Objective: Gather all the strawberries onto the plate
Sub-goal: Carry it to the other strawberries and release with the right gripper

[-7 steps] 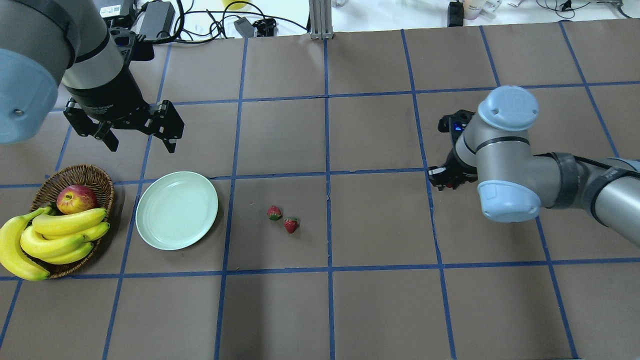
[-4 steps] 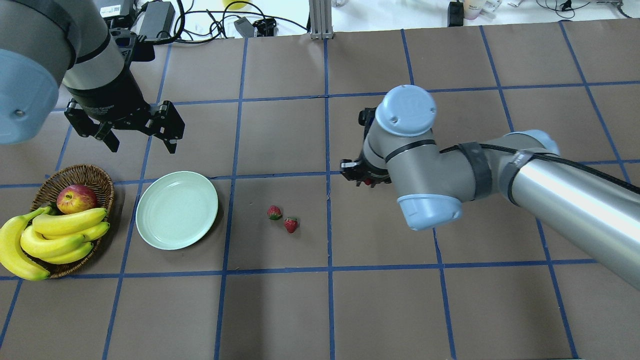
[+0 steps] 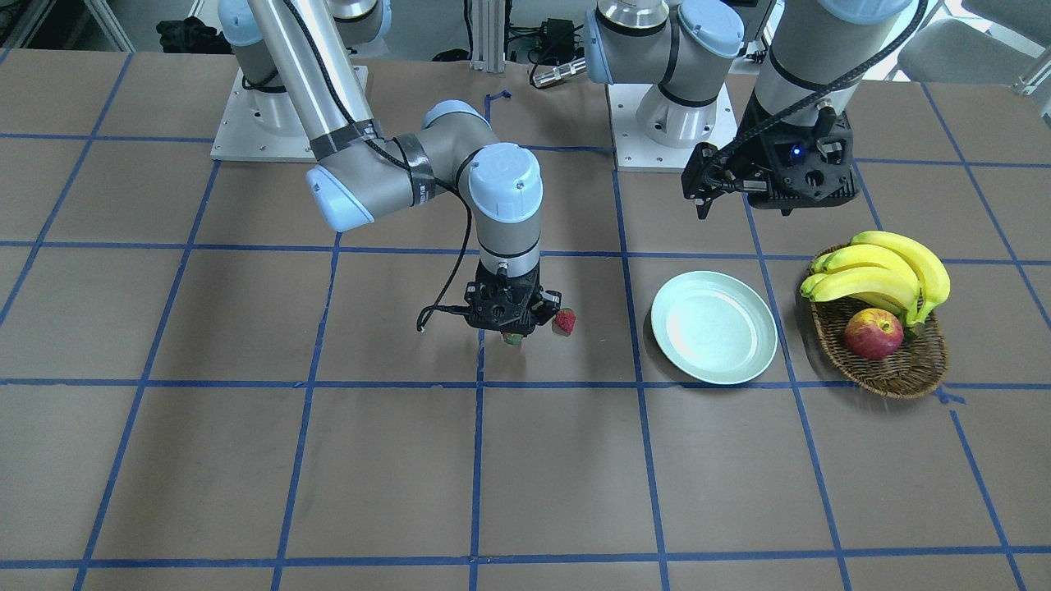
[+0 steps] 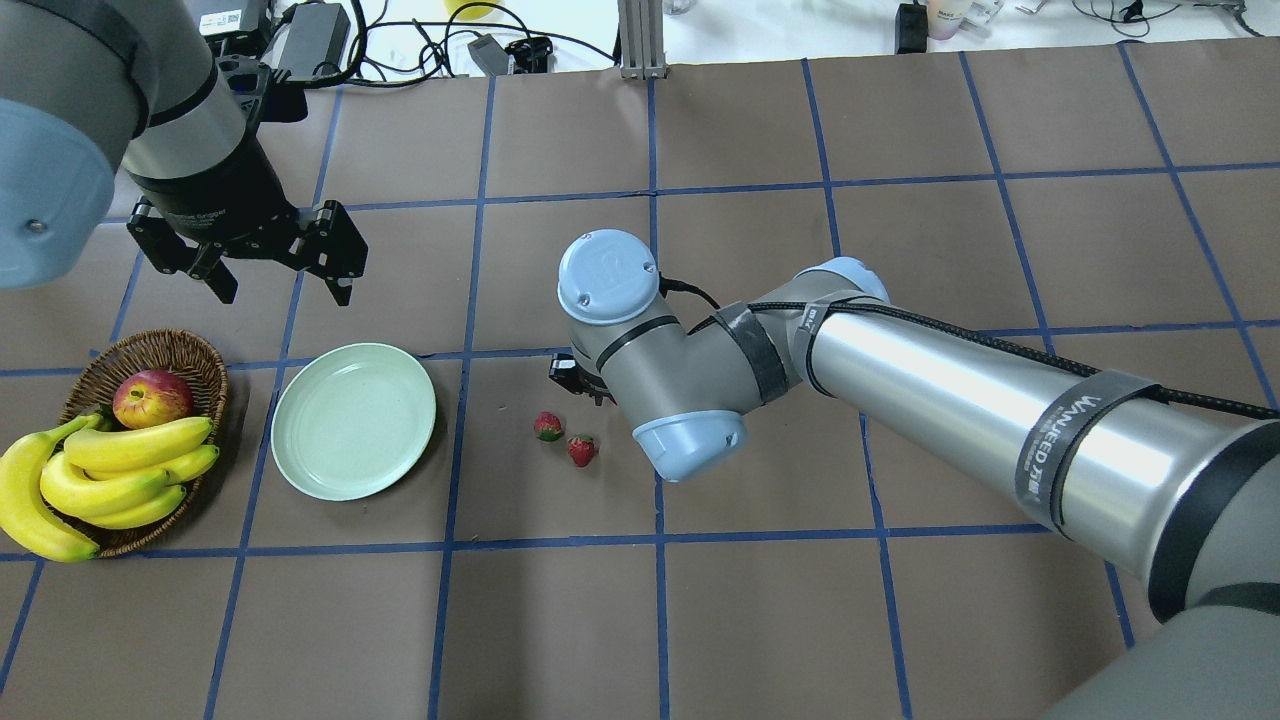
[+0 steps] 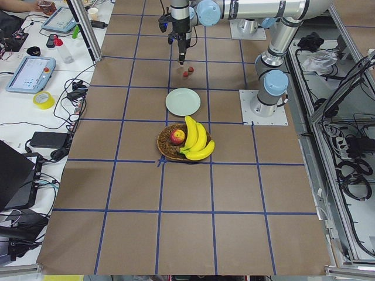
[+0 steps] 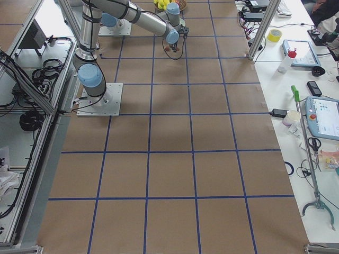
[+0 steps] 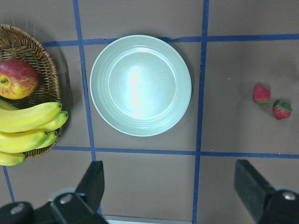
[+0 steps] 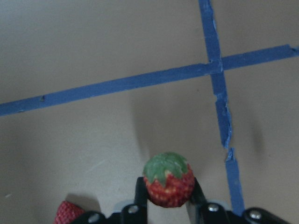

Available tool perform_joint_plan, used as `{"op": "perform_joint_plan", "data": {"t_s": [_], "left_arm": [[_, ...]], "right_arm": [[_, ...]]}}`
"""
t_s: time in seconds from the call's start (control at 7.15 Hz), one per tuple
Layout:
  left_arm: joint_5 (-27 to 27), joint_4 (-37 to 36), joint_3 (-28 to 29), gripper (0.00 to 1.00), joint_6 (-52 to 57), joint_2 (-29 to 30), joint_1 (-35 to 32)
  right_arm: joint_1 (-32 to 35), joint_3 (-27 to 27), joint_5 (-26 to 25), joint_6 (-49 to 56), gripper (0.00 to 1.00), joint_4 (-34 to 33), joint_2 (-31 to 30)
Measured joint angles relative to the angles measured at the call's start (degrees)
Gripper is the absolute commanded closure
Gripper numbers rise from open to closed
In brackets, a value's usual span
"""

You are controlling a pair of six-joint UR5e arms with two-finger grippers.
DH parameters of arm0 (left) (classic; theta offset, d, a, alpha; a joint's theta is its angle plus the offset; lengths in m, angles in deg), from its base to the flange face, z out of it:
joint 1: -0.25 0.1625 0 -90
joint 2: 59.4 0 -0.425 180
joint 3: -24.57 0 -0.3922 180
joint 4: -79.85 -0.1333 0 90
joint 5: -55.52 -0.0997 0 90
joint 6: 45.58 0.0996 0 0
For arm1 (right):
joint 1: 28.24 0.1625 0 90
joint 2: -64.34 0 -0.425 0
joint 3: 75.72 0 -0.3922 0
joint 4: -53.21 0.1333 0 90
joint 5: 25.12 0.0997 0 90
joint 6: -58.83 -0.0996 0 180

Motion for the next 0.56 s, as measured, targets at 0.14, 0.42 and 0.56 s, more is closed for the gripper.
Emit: {"op": "perform_joint_plan", "data": {"t_s": [0.14,0.42,0.56], "left_arm": [[0.1,-0.5,0.0,0.00,-0.1,0.2,0.1],[0.3,-0.9,0.0,0.00,-0.1,0.3,0.1],[0.4,-1.0,0.0,0.00,-0.2,0.4,0.0]], "right_arm": [[0.0,0.2,0.1,-0.1,0.09,0.1,0.2],[0.1,0.4,0.2,-0.1,0.04,0.3,-0.4],[0.1,0.4,0.2,0.5,0.00,0.8,-1.1]]}}
